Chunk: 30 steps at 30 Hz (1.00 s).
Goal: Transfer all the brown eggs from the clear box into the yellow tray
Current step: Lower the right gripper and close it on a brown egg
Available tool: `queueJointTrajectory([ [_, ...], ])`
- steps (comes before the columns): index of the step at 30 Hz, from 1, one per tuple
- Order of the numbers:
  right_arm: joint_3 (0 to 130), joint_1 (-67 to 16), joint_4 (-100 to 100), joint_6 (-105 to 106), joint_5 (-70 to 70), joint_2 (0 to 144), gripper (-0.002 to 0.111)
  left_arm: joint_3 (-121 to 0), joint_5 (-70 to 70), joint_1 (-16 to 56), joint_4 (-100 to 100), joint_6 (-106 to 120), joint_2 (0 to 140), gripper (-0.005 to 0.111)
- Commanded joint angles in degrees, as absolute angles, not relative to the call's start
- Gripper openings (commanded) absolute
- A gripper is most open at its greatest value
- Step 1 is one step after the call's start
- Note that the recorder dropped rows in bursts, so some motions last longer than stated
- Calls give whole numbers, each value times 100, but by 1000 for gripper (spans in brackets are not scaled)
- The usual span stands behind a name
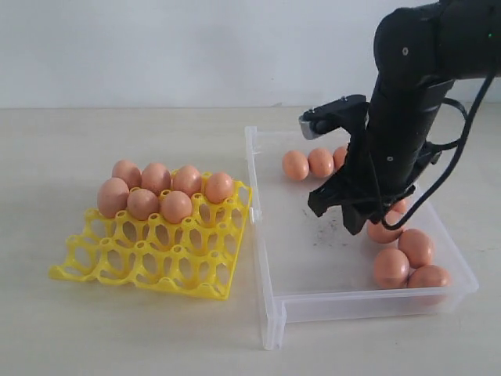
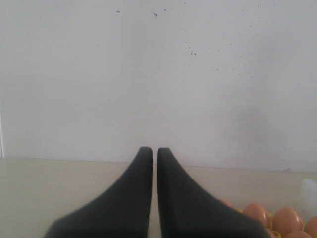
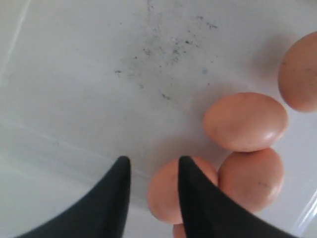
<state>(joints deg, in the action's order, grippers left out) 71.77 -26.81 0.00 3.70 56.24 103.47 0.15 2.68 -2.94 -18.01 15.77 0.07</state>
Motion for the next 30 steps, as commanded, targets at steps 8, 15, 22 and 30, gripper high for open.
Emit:
queueJointTrajectory([
  [8, 7199, -1808, -52, -1579, 4805, 11101, 57, 0, 300, -271, -1828, 1597, 0, 4],
  [15, 7199, -1659, 129, -1940, 4149, 11154, 57, 0, 300, -271, -1828, 1597, 0, 4],
  [22, 7199, -1654, 129, -2397, 3733, 11154, 48, 0, 300, -271, -1828, 1597, 0, 4],
  [30, 7199, -1654, 107, -2566, 3415, 11215, 45, 0, 300, -271, -1828, 1597, 0, 4],
])
